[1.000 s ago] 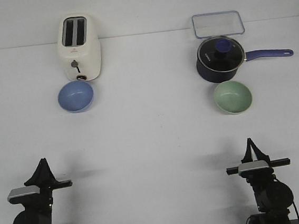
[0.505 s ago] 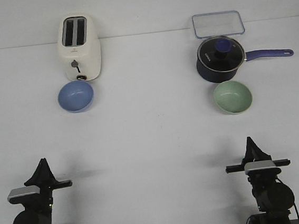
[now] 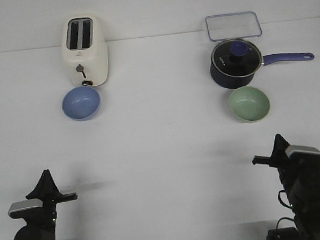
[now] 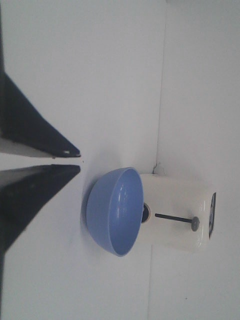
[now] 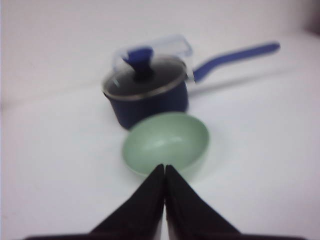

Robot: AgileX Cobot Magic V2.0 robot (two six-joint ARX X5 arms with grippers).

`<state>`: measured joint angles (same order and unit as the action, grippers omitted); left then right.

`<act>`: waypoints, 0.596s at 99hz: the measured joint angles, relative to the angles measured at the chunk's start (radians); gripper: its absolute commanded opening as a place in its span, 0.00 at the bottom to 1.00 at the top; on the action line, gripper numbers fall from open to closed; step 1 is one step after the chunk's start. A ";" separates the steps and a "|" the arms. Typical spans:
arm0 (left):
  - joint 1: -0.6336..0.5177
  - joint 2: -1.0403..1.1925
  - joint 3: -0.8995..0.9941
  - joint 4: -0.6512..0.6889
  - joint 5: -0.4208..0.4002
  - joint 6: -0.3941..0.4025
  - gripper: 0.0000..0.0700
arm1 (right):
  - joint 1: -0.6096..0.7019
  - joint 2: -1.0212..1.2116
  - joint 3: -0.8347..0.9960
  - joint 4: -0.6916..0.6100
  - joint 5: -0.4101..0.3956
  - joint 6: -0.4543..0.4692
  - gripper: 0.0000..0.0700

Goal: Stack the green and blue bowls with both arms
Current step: 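Reach the right gripper forward to the rim of the pale green bowl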

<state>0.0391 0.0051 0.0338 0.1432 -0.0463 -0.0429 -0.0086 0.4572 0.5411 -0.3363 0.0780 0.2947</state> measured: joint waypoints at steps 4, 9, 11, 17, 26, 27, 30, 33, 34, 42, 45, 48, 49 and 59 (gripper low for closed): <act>0.000 0.000 0.000 0.000 0.000 0.000 0.02 | -0.012 0.076 0.057 -0.037 -0.004 -0.003 0.12; 0.000 0.000 0.000 0.000 0.000 0.000 0.02 | -0.026 0.170 0.128 -0.076 -0.016 -0.015 0.33; 0.000 0.000 0.000 0.000 0.000 0.000 0.02 | -0.031 0.206 0.154 -0.085 -0.021 -0.022 0.43; 0.000 0.000 0.000 0.000 0.000 0.000 0.02 | -0.049 0.316 0.230 -0.109 -0.026 -0.037 0.62; 0.000 0.000 0.000 0.000 0.000 0.000 0.02 | -0.077 0.471 0.323 -0.122 -0.036 -0.061 0.64; 0.000 0.000 0.000 0.000 0.000 0.000 0.02 | -0.080 0.488 0.332 -0.122 -0.039 -0.063 0.64; 0.000 0.000 0.000 0.000 0.000 0.000 0.02 | -0.092 0.534 0.358 -0.123 -0.050 -0.073 0.65; 0.000 0.000 0.000 0.000 0.000 0.000 0.02 | -0.103 0.582 0.385 -0.123 -0.058 -0.082 0.69; 0.000 0.000 0.000 0.000 0.000 0.000 0.02 | -0.107 0.597 0.394 -0.123 -0.060 -0.084 0.71; 0.000 0.000 0.000 0.000 0.000 0.000 0.02 | -0.133 0.722 0.461 -0.123 -0.067 -0.102 0.80; 0.000 0.000 0.000 0.000 0.000 0.000 0.02 | -0.142 0.768 0.485 -0.123 -0.069 -0.109 0.80; 0.000 0.000 0.000 0.000 0.000 0.000 0.02 | -0.149 0.812 0.507 -0.123 -0.072 -0.113 0.80; 0.000 0.000 0.000 0.000 0.000 0.000 0.02 | -0.151 0.827 0.515 -0.123 -0.074 -0.116 0.80; 0.000 0.000 0.000 0.000 0.000 0.000 0.02 | -0.172 0.965 0.578 -0.122 -0.076 -0.130 0.80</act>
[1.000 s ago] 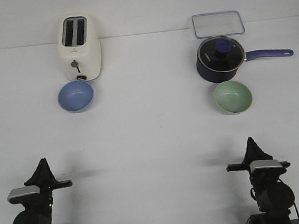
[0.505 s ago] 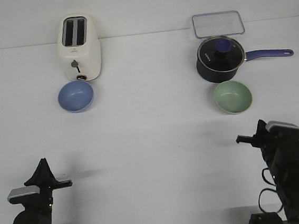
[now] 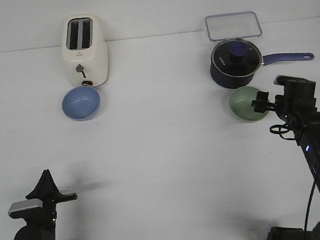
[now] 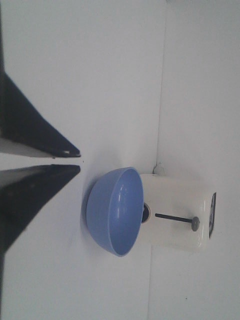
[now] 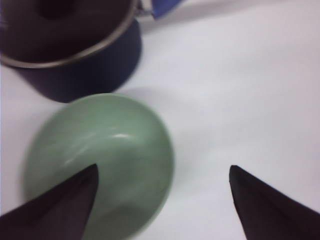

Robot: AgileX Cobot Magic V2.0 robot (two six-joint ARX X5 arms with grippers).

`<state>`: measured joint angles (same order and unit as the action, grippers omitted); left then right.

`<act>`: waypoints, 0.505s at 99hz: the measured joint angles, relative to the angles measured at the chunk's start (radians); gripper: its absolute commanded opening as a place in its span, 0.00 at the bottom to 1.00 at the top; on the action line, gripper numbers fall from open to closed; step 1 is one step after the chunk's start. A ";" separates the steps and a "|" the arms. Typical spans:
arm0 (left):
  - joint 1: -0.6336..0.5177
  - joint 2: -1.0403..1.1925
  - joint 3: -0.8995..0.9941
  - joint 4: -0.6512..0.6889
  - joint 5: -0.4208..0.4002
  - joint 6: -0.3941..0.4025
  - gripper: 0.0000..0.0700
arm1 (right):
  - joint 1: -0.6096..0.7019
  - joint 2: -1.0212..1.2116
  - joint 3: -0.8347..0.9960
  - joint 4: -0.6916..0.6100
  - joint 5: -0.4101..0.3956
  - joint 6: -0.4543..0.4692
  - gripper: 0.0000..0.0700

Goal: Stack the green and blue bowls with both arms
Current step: 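Reach the right gripper forward to the rim of the pale green bowl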

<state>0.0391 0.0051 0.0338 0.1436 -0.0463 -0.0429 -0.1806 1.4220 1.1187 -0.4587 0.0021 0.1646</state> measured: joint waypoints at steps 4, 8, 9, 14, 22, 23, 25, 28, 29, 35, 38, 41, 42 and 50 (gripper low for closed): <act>0.000 0.000 0.000 0.000 0.000 0.000 0.02 | -0.006 0.048 0.018 0.000 -0.002 -0.003 0.80; 0.000 0.000 0.000 0.000 0.000 0.000 0.02 | -0.010 0.091 0.034 0.000 -0.003 -0.005 0.79; 0.000 0.000 0.000 0.000 0.000 0.000 0.02 | -0.010 0.101 0.038 0.001 -0.003 -0.005 0.79; 0.000 0.000 0.000 0.000 0.000 0.000 0.02 | -0.013 0.150 0.053 0.002 -0.006 -0.005 0.77; 0.000 0.000 0.000 0.000 0.000 0.000 0.02 | -0.017 0.213 0.067 0.013 -0.029 -0.008 0.73; 0.000 0.000 0.000 0.000 0.000 0.000 0.02 | -0.017 0.220 0.068 0.017 -0.031 -0.008 0.71; 0.000 0.000 0.000 0.000 0.000 0.000 0.02 | -0.017 0.233 0.068 0.024 -0.035 -0.008 0.65; 0.000 0.000 0.000 0.000 0.000 0.000 0.02 | -0.017 0.251 0.069 0.030 -0.036 -0.008 0.53; 0.000 0.000 0.000 0.000 0.000 0.000 0.02 | -0.018 0.256 0.069 0.031 -0.037 -0.008 0.48; 0.000 0.000 0.000 0.000 0.000 0.000 0.02 | -0.018 0.280 0.069 0.029 -0.053 -0.008 0.20; 0.000 0.000 0.000 0.000 0.000 0.000 0.02 | -0.018 0.287 0.069 0.029 -0.058 -0.008 0.10; 0.000 0.000 0.000 0.000 0.000 0.000 0.02 | -0.018 0.290 0.069 0.029 -0.061 -0.009 0.04; 0.000 0.000 0.000 0.000 0.000 0.000 0.02 | -0.018 0.290 0.069 0.029 -0.061 -0.010 0.02; 0.000 0.000 0.000 0.000 0.000 0.000 0.02 | -0.018 0.290 0.072 0.033 -0.063 -0.012 0.00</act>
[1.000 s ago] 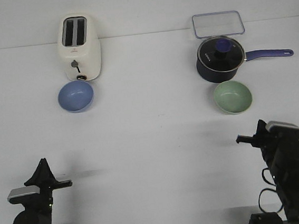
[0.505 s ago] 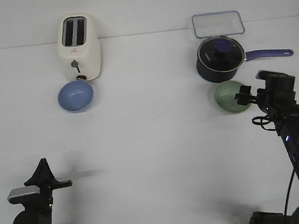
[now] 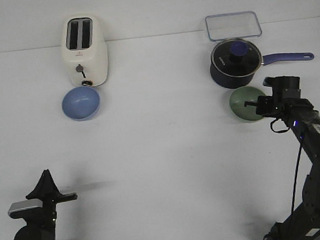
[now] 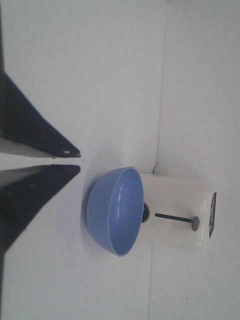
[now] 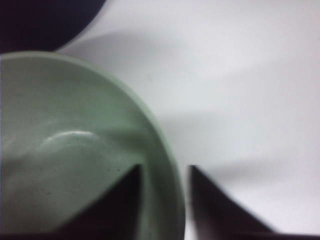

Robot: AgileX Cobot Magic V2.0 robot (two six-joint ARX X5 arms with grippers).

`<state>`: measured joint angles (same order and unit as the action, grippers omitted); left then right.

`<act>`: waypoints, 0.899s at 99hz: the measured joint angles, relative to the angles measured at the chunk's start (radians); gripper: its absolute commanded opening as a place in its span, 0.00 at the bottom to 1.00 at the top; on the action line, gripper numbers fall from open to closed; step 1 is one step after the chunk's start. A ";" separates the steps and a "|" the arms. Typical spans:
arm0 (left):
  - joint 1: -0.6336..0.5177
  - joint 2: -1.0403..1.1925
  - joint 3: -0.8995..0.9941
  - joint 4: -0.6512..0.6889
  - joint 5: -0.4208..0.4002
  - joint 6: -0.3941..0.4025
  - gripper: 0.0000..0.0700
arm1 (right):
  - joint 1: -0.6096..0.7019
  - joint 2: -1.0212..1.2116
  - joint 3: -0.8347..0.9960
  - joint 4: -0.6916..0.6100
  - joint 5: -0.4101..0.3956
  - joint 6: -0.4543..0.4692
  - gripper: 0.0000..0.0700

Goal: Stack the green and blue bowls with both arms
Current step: 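Reach the right gripper forward to the rim of the pale green bowl, then grasp the green bowl rim and carry it toward the table center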

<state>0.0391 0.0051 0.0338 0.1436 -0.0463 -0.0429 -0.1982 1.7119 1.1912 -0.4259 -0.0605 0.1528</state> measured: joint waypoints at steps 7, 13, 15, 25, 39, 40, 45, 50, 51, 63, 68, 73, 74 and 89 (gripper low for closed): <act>0.000 0.000 0.000 0.000 0.000 0.000 0.02 | 0.000 -0.002 0.009 -0.005 -0.013 0.000 0.00; 0.000 0.000 0.000 0.000 0.000 0.000 0.02 | -0.002 -0.019 0.011 -0.007 -0.032 0.000 0.00; 0.000 0.000 0.000 0.000 0.000 0.000 0.02 | -0.002 -0.028 0.011 -0.012 -0.040 0.000 0.00; 0.000 0.000 0.000 0.000 0.000 0.000 0.02 | -0.004 -0.106 0.011 -0.038 -0.088 -0.003 0.00; 0.000 0.000 0.000 0.000 0.000 0.000 0.02 | -0.003 -0.267 0.013 -0.094 -0.183 -0.002 0.00; 0.000 0.000 0.000 0.000 0.000 0.000 0.02 | -0.002 -0.278 0.014 -0.100 -0.192 -0.002 0.00; 0.000 0.000 0.000 0.000 0.000 0.000 0.02 | 0.009 -0.330 0.016 -0.132 -0.225 0.000 0.00; 0.000 0.000 0.000 0.000 0.000 0.000 0.02 | 0.030 -0.375 0.016 -0.168 -0.237 0.000 0.00; 0.000 0.000 0.000 0.000 0.000 0.000 0.02 | 0.035 -0.384 0.016 -0.175 -0.238 0.001 0.00; 0.000 0.000 0.000 0.001 0.000 0.000 0.02 | 0.133 -0.481 -0.029 -0.213 -0.250 0.001 0.00; 0.000 0.000 0.000 0.000 0.000 0.000 0.02 | 0.190 -0.521 -0.069 -0.213 -0.250 0.002 0.00; 0.000 0.000 0.000 0.001 0.000 0.000 0.02 | 0.254 -0.555 -0.111 -0.214 -0.250 0.008 0.00; 0.000 0.000 0.000 0.001 0.000 0.000 0.02 | 0.268 -0.562 -0.120 -0.214 -0.250 0.010 0.00; 0.000 0.000 0.000 0.001 0.000 0.000 0.02 | 0.473 -0.597 -0.229 -0.192 -0.223 0.053 0.00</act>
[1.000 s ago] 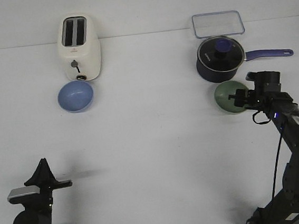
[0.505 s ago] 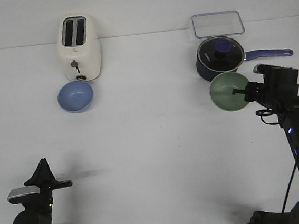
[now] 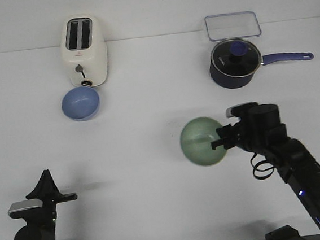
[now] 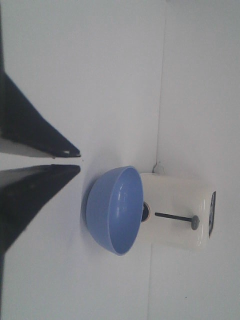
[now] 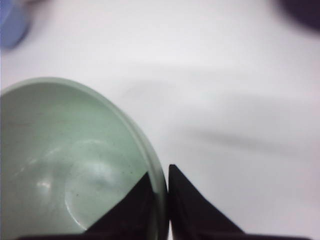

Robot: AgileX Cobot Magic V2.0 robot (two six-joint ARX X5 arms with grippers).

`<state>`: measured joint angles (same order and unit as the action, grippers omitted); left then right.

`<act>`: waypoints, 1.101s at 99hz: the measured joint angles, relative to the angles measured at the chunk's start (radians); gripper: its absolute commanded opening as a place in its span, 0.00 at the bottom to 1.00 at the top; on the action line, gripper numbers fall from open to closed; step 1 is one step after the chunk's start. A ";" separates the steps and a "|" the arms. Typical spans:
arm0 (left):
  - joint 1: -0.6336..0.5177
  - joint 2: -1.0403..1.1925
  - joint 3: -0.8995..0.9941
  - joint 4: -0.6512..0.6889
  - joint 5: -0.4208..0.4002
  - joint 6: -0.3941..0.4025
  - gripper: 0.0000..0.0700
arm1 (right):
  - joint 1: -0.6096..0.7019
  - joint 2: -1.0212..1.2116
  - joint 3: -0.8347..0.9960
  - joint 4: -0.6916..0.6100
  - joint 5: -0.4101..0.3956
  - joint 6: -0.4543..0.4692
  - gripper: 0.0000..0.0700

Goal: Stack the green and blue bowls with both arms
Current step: 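Grasp the green bowl rim and carry it toward the table center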

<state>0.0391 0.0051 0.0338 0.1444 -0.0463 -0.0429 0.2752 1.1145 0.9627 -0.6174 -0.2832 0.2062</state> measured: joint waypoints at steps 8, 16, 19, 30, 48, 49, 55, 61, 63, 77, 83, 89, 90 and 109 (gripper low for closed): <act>0.000 0.000 0.000 0.000 0.000 0.000 0.02 | 0.100 0.007 -0.053 0.031 0.047 0.029 0.00; 0.000 0.000 0.000 0.000 0.000 -0.012 0.02 | 0.183 0.022 -0.103 0.083 0.078 0.063 0.00; 0.000 0.000 0.000 0.000 0.000 -0.026 0.02 | 0.209 0.032 -0.116 0.105 0.079 0.076 0.00; 0.000 0.000 0.000 0.002 0.000 -0.082 0.02 | 0.278 0.085 -0.138 0.145 0.097 0.113 0.00; 0.000 0.000 0.000 0.002 0.000 -0.174 0.02 | 0.328 0.195 -0.139 0.189 0.130 0.125 0.00; 0.000 0.000 0.000 0.002 0.000 -0.181 0.02 | 0.330 0.201 -0.139 0.192 0.129 0.125 0.00; 0.000 0.000 0.000 0.006 0.000 -0.216 0.02 | 0.339 0.230 -0.139 0.208 0.128 0.125 0.03; 0.000 0.000 0.000 0.006 0.000 -0.245 0.02 | 0.349 0.251 -0.139 0.211 0.127 0.125 0.15; 0.000 0.000 0.000 0.006 0.000 -0.254 0.02 | 0.351 0.254 -0.139 0.211 0.125 0.125 0.21; 0.000 0.000 0.001 0.007 0.000 -0.341 0.02 | 0.352 0.251 -0.140 0.217 0.099 0.125 0.47; 0.000 0.000 0.002 0.006 0.000 -0.390 0.02 | 0.343 0.236 -0.140 0.207 0.098 0.125 0.47; 0.000 0.000 0.009 -0.001 0.001 -0.440 0.02 | 0.329 0.199 -0.140 0.203 0.094 0.125 0.47; 0.000 0.000 0.012 -0.004 0.001 -0.448 0.02 | 0.325 0.189 -0.140 0.202 0.093 0.125 0.47; 0.000 0.069 0.153 -0.095 0.020 -0.526 0.02 | 0.248 -0.033 -0.140 0.203 0.095 0.124 0.47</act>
<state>0.0387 0.0738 0.1867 0.0498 -0.0265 -0.5686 0.5228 1.0817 0.8230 -0.4145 -0.1886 0.3298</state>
